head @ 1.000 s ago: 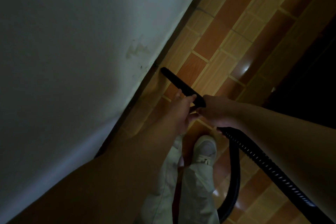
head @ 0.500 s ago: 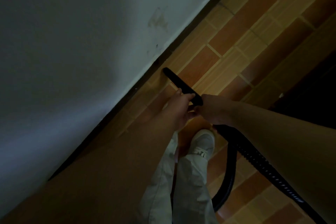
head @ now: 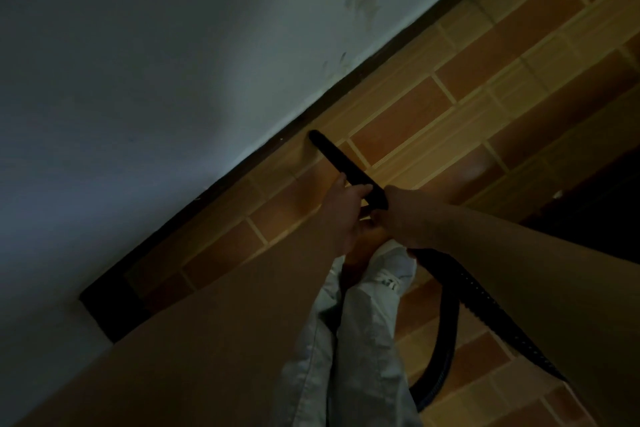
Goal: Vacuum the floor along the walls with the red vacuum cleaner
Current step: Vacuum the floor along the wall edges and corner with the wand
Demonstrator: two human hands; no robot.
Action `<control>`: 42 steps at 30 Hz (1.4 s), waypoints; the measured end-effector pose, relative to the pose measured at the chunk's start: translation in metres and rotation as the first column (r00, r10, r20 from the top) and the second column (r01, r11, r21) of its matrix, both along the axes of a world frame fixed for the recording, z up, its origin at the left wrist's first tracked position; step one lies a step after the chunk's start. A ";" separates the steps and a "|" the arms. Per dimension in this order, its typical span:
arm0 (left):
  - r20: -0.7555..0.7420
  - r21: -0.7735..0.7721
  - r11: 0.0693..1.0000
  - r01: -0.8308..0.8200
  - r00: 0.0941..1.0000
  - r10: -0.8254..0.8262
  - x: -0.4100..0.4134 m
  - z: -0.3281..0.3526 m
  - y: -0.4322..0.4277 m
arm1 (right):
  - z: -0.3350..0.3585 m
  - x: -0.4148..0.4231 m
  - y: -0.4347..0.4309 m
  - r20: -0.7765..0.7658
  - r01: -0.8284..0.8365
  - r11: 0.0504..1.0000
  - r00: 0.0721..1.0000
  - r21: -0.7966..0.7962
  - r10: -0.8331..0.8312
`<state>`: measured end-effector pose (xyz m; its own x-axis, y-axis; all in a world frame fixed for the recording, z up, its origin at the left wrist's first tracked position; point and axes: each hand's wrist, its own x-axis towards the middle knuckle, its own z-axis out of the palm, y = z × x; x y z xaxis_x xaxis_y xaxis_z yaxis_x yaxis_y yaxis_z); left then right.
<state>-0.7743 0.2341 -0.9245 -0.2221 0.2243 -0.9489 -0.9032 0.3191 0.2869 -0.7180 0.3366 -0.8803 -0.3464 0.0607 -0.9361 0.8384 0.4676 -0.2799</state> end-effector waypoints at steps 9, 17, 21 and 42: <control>0.076 0.006 0.992 -0.125 0.989 0.124 -0.005 0.002 -0.045 | 0.005 -0.010 -0.037 0.015 -0.105 0.994 0.994 -0.026 0.105; 0.110 -0.024 0.973 -0.230 0.967 0.231 -0.001 0.010 -0.071 | 0.001 -0.015 -0.060 0.029 -0.167 0.985 0.985 -0.036 0.168; 0.114 -0.022 0.960 -0.281 0.953 0.281 0.000 0.009 -0.083 | -0.004 -0.014 -0.071 0.011 -0.178 0.983 0.984 -0.042 0.178; -0.009 -0.046 0.907 -0.419 0.908 0.419 0.005 -0.002 -0.144 | -0.018 -0.029 -0.126 -0.114 -0.320 0.942 0.945 -0.104 0.308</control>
<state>-0.7697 0.0896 -0.9266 -0.2851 0.0666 -0.9562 -0.9570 -0.0760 0.2800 -0.7467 0.2105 -0.8979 -0.4169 -0.1756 -0.8918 0.6214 0.6610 -0.4206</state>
